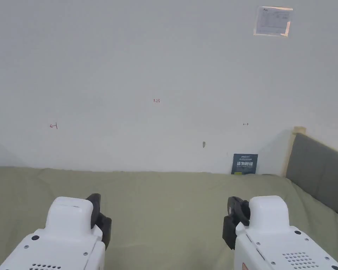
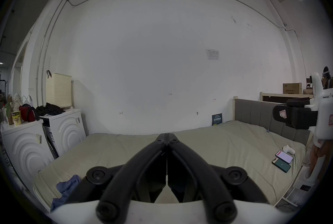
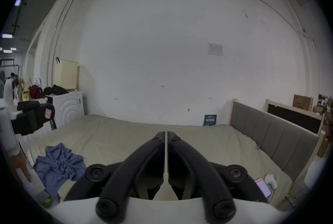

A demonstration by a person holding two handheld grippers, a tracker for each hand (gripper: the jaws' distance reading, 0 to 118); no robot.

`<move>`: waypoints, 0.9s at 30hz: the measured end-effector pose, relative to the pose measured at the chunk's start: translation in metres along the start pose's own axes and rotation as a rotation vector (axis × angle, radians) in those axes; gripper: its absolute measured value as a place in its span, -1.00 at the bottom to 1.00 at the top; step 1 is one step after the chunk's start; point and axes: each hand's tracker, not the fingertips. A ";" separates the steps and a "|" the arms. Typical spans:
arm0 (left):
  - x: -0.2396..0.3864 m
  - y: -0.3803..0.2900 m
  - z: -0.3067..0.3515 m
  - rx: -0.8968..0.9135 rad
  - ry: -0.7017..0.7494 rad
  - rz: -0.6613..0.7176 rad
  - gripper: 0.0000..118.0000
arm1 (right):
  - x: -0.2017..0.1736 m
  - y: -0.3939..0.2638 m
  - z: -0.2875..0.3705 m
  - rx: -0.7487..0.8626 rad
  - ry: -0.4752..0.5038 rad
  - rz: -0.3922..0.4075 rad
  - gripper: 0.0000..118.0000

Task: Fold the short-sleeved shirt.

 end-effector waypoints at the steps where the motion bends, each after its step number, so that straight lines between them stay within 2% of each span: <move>1: 0.000 -0.001 0.001 0.002 0.003 0.002 -1.00 | -0.001 0.000 0.001 0.000 0.005 -0.002 -0.93; 7: -0.015 -0.006 0.009 -0.010 0.058 -0.004 -1.00 | -0.023 0.000 0.001 0.014 0.070 0.016 -0.93; 12: -0.068 -0.012 0.036 -0.021 0.210 -0.025 -1.00 | -0.082 0.004 -0.008 0.047 0.240 0.017 -0.93; 15: -0.109 -0.014 0.066 -0.039 0.331 -0.041 -1.00 | -0.124 0.005 -0.012 0.060 0.362 -0.015 -0.93; 17: -0.136 -0.017 0.078 -0.056 0.411 -0.042 -1.00 | -0.148 0.003 -0.012 0.073 0.420 -0.019 -0.93; 21: -0.175 -0.022 0.092 -0.102 0.485 -0.034 -1.00 | -0.175 -0.002 -0.016 0.055 0.482 -0.022 -0.93; 23: -0.196 -0.028 0.085 -0.180 0.506 -0.049 -1.00 | -0.182 -0.008 -0.021 0.046 0.497 -0.010 -0.93; 25: -0.217 -0.039 0.054 -0.346 0.510 -0.061 -1.00 | -0.186 -0.014 -0.027 0.032 0.505 0.003 -0.93; 27: -0.251 -0.060 0.020 -0.577 0.411 0.046 -1.00 | -0.190 -0.020 -0.037 0.003 0.516 0.018 -0.93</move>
